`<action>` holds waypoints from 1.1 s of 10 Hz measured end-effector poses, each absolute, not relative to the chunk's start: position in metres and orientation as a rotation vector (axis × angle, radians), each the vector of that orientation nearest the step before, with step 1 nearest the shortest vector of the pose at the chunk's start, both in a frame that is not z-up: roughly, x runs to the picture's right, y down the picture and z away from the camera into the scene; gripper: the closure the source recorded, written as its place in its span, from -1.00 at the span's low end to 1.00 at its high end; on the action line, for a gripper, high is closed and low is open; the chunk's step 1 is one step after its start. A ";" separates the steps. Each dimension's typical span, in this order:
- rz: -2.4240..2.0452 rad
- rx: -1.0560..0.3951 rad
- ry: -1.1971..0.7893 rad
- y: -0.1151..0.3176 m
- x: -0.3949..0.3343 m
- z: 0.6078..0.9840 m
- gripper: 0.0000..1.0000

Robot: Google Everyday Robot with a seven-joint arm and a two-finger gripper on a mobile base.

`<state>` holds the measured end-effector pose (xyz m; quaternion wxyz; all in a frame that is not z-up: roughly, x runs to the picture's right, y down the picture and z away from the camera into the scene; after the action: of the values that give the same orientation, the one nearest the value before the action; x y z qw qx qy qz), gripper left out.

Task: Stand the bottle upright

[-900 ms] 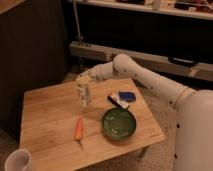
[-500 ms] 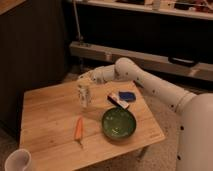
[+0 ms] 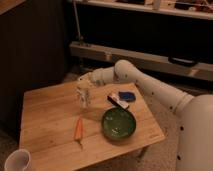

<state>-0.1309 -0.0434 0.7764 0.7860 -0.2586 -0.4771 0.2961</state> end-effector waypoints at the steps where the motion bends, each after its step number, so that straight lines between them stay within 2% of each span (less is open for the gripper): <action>1: 0.636 -0.558 -1.026 -0.041 -0.130 0.778 0.60; 9: 0.606 -0.594 -1.013 -0.032 -0.132 0.782 0.59; 10: 0.606 -0.595 -1.013 -0.031 -0.132 0.782 0.51; 11: 0.606 -0.594 -1.013 -0.032 -0.131 0.782 0.33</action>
<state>-0.1314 -0.0316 0.7823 0.7896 -0.2760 -0.4703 0.2813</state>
